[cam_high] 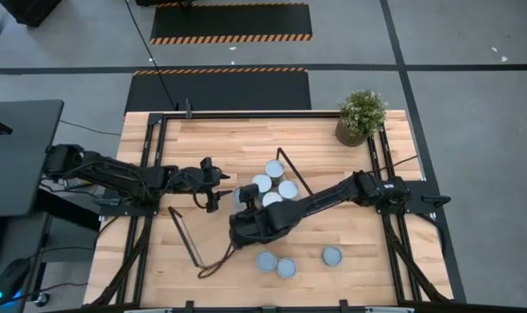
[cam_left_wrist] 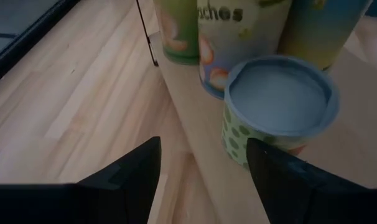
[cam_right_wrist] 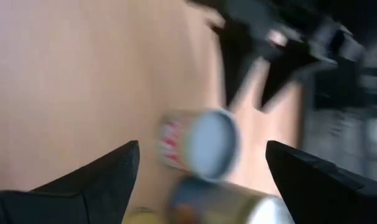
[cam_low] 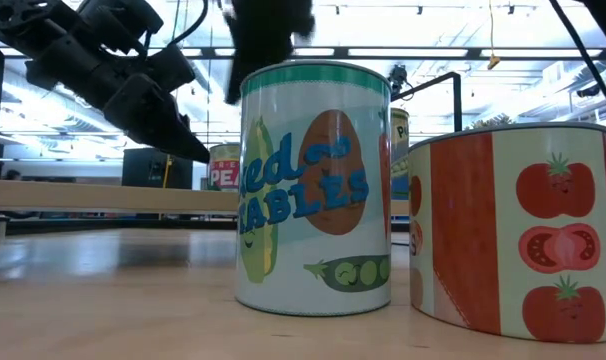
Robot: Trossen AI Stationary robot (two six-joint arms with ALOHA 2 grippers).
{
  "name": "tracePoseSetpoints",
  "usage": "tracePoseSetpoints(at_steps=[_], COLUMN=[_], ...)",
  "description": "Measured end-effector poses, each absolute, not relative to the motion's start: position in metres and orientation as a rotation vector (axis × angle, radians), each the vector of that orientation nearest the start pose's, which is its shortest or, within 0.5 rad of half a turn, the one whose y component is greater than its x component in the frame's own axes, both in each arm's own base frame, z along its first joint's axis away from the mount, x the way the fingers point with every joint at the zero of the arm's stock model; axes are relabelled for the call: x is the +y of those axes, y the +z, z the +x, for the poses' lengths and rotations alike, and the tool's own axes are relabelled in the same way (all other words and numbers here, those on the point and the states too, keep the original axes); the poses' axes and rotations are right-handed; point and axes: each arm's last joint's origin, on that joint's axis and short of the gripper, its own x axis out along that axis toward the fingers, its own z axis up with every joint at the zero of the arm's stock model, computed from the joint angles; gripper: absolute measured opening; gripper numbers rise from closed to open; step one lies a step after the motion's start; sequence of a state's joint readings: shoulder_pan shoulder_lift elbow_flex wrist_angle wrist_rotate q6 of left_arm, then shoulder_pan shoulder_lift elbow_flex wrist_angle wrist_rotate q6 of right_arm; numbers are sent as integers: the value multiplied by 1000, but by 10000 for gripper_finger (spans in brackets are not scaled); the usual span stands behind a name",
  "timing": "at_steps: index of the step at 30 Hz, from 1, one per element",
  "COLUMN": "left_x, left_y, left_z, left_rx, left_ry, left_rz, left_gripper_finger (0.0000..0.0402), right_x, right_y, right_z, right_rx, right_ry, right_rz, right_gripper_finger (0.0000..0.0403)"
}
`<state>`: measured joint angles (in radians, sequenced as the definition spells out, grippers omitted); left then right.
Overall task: Pick and place cans onto a shelf
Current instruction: Put the middle small can on the shelf
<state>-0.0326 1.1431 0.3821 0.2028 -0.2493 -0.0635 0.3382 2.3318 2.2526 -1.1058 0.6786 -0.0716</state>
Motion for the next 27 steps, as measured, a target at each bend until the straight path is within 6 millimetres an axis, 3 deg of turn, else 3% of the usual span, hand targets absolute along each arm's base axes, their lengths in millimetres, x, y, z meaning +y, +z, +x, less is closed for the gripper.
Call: tracePoseSetpoints(at_steps=[5, 12, 21, 27], left_x=[0, -3, -9, -9], left_y=[178, 192, 194, 194], left_z=[202, 188, 186, 186], left_rx=[527, 488, 479, 477], left_ry=[201, 192, 168, 170], left_rz=[3, -47, -69, -73], left_gripper_finger=[242, 242, 242, 242], right_x=[160, 191, 219, 230], right_y=[278, 275, 280, 264], right_z=[461, 445, 405, 387], right_rx=[1011, 1082, 1284, 1429], right_ry=[-49, 101, 45, -17], right_rz=[-415, -309, -101, -80], right_gripper_finger=[357, 357, 357, 355])
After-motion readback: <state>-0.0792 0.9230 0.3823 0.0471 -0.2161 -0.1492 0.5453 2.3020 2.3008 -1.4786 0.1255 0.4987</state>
